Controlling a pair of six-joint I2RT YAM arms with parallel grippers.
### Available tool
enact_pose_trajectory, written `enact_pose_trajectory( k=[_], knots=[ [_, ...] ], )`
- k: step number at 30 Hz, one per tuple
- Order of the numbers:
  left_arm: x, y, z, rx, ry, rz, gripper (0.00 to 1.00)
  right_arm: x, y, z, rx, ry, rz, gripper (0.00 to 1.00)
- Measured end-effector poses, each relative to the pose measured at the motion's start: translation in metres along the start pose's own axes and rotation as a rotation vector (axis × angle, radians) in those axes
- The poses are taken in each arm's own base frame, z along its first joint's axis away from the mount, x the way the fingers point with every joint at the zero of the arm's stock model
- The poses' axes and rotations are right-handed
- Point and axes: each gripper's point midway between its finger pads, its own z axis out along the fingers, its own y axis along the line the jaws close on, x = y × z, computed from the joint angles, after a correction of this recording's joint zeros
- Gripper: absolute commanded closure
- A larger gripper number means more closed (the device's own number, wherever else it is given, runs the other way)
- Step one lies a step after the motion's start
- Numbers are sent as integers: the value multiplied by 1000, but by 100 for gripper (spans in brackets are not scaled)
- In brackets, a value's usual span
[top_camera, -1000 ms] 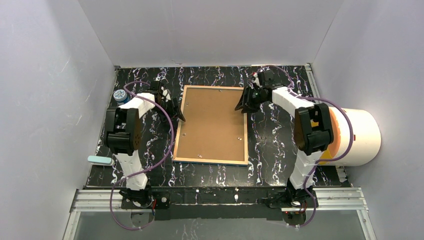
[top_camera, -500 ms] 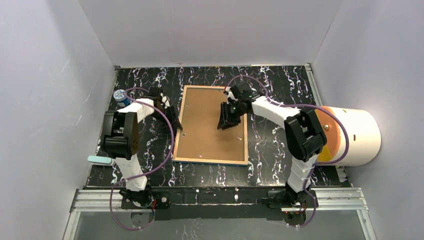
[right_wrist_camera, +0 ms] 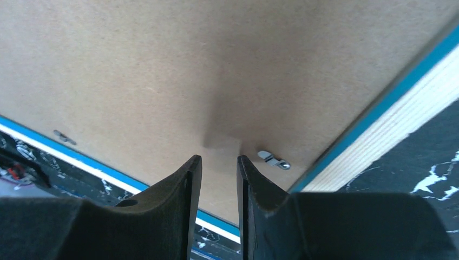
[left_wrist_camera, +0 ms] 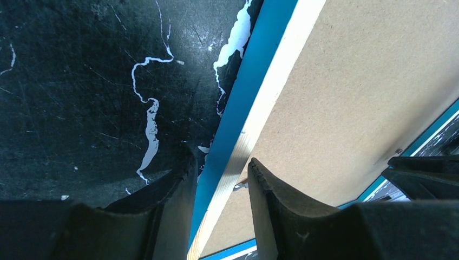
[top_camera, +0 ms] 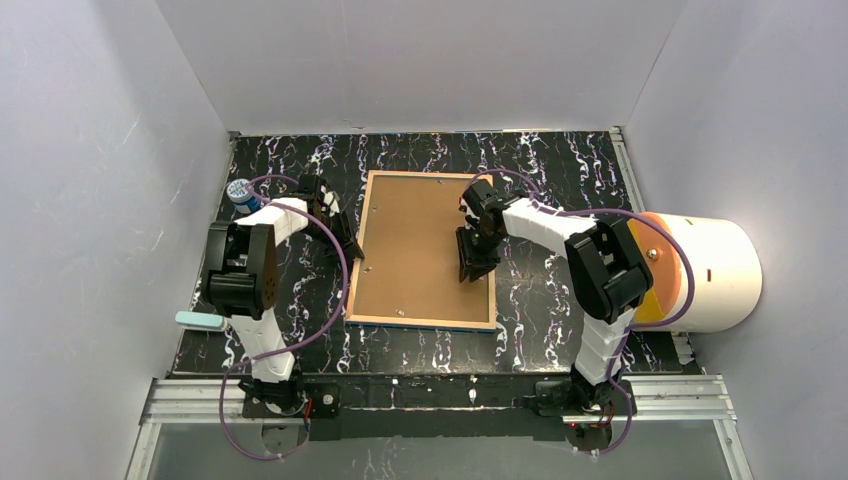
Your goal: Put the photo into the frame
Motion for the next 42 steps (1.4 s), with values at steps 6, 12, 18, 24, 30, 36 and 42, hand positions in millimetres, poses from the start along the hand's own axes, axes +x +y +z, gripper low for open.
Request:
enact_pose_trajectory(
  k=[6,12,18,24,30,36,42],
  knots=[
    [0,0,0,0,0,2,63,-3,-10,3,57,6,-12,62],
    [0,0,0,0,0,2,63,-3,-15,1,91,3,-16,62],
    [0,0,1,1,1,2,65,-6,-20,1,127,-13,-13,62],
    [-2,-1,2,8,-5,5,66,-7,-23,1,148,-23,-2,63],
    [-2,-2,2,16,-5,5,67,-7,-28,-1,169,-40,30,63],
    [-2,-4,3,27,-4,5,67,-9,-30,-2,170,-44,66,59],
    [-2,-4,4,30,-5,5,67,-9,-29,-2,162,-48,75,56]
  ],
)
